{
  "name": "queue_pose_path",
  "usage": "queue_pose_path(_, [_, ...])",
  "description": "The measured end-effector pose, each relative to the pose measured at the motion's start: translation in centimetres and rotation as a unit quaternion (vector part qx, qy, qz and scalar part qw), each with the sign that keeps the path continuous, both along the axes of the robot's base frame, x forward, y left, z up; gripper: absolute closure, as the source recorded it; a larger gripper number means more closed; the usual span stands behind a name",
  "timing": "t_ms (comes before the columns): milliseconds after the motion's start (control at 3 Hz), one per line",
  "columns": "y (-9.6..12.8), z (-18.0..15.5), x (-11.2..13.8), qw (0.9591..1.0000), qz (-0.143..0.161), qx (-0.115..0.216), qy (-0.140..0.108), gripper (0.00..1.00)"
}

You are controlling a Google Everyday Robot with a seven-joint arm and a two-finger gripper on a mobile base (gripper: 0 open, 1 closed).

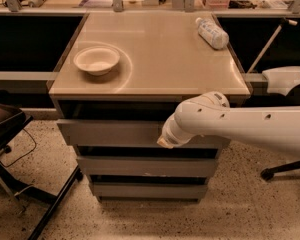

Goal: Open top drawer

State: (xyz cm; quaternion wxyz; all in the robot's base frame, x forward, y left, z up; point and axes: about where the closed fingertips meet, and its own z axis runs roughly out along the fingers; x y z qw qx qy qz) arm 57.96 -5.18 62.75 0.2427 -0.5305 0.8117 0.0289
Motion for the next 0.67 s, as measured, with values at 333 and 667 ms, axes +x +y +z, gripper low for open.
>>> queue_pose_path(333, [-0.04,0.71,0.01,1.0,0.0,0.0,0.0,0.88])
queue_pose_path(667, [-0.12,1.41,0.01,1.0,0.0,0.0,0.0,1.0])
